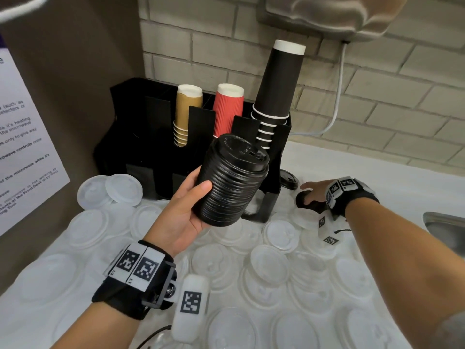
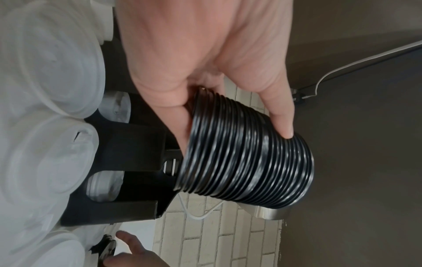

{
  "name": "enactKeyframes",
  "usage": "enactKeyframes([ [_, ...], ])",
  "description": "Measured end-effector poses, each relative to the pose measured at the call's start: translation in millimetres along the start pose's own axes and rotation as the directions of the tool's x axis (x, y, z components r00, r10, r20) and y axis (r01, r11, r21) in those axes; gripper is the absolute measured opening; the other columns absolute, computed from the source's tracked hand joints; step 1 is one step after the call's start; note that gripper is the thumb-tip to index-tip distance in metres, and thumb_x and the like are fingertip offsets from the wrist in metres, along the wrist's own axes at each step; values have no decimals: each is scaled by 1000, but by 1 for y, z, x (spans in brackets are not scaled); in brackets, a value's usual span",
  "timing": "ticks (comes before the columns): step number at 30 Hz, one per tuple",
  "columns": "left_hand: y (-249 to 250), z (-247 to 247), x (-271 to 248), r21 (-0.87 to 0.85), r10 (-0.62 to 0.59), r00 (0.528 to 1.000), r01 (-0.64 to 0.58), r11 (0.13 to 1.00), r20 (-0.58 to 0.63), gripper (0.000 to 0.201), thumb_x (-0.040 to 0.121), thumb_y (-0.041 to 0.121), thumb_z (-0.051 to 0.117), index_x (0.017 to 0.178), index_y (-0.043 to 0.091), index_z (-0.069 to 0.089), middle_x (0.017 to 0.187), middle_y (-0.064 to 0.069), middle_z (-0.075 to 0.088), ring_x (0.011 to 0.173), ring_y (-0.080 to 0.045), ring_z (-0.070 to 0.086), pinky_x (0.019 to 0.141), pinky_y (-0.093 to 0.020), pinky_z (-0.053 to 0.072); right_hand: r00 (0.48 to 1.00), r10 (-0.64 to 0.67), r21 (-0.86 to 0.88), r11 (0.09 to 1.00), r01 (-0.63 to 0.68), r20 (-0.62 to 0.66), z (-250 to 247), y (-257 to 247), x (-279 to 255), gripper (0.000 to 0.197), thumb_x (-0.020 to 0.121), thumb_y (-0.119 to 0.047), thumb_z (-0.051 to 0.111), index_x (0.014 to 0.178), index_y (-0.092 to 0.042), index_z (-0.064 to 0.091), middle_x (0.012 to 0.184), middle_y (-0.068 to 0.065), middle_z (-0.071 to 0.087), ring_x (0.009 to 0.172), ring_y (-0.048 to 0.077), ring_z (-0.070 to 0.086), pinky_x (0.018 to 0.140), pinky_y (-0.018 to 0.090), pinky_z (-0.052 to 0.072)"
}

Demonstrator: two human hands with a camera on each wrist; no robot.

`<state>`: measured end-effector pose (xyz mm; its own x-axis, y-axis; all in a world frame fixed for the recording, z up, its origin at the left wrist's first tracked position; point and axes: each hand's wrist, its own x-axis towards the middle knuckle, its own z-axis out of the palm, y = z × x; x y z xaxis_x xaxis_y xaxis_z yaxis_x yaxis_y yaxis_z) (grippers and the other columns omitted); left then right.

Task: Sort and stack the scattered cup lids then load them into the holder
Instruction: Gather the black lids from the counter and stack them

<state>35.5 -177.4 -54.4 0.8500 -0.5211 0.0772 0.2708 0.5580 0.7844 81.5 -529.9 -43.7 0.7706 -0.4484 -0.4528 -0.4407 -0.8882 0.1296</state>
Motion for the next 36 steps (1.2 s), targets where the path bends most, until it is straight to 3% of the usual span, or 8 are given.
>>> enactKeyframes([
  [4, 4, -1, -1, 2, 13, 1000, -13, 1000, -8, 63, 80, 28, 64, 140, 19, 48, 133, -9, 62, 121, -26, 61, 81, -37, 58, 998, 60, -68, 996, -61, -17, -5, 2, 0, 48, 98, -21, 50, 143, -8, 40, 146, 11, 44, 132, 25, 45, 100, 26, 37],
  [9, 6, 0, 1, 3, 22, 1000, -22, 1000, -16, 71, 72, 33, 70, 139, 19, 50, 134, -10, 61, 122, -27, 60, 83, -37, 58, 999, -31, -128, 991, 27, -27, -9, 17, 14, 30, 80, -39, 64, 88, -11, 69, 90, 7, 71, 72, 22, 58, 70, 28, 43],
  [15, 4, -2, 0, 0, 18, 1000, -18, 1000, -24, 71, 72, 32, 70, 139, 19, 50, 134, -10, 61, 121, -27, 60, 82, -37, 57, 989, -148, -53, 987, 149, 16, -32, 11, -16, 37, 80, -32, 62, 105, -6, 65, 108, 14, 66, 88, 26, 59, 68, 29, 40],
  [20, 6, 0, 4, 5, 40, 996, -40, 999, -82, 70, 76, 31, 68, 141, 16, 47, 136, -11, 59, 123, -28, 59, 83, -37, 57, 962, -204, 257, 934, 248, -184, -71, 4, -71, 17, 78, -19, 62, 85, -34, 59, 93, -3, 61, 79, 14, 57, 62, 25, 41],
  [24, 5, 0, 3, -29, 43, 991, -47, 998, -125, 59, 85, 25, 59, 142, 15, 46, 138, -12, 58, 122, -26, 60, 82, -37, 57, 779, -548, 621, 505, 599, -306, -89, -16, -127, 29, 71, -7, 56, 94, -24, 61, 83, 5, 64, 79, 21, 60, 77, 29, 48],
  [27, 2, 1, 0, -15, 24, 993, -26, 1000, -117, 61, 84, 25, 61, 142, 15, 47, 134, -12, 60, 118, -24, 63, 80, -37, 58, 504, -796, 775, 71, 627, -335, -88, -43, -157, 37, 74, 4, 44, 107, -8, 55, 87, 6, 70, 81, 16, 66, 75, 26, 54],
  [29, 0, 3, -2, 3, 5, 995, -5, 1000, -99, 72, 75, 30, 69, 142, 16, 47, 133, -10, 61, 117, -24, 63, 81, -38, 58, 459, -793, 794, -50, 606, -401, -84, -62, -160, 34, 81, 2, 43, 111, -10, 53, 91, 6, 69, 84, 17, 65, 79, 29, 53],
  [36, 0, 2, -5, 4, -23, 997, 23, 1000, -69, 79, 67, 31, 73, 141, 17, 47, 129, -8, 64, 115, -24, 64, 85, -40, 58, 576, -692, 682, 165, 712, -434, -71, -99, -148, 26, 98, -11, 49, 115, -30, 55, 85, 0, 56, 78, 8, 57, 70, 25, 48],
])
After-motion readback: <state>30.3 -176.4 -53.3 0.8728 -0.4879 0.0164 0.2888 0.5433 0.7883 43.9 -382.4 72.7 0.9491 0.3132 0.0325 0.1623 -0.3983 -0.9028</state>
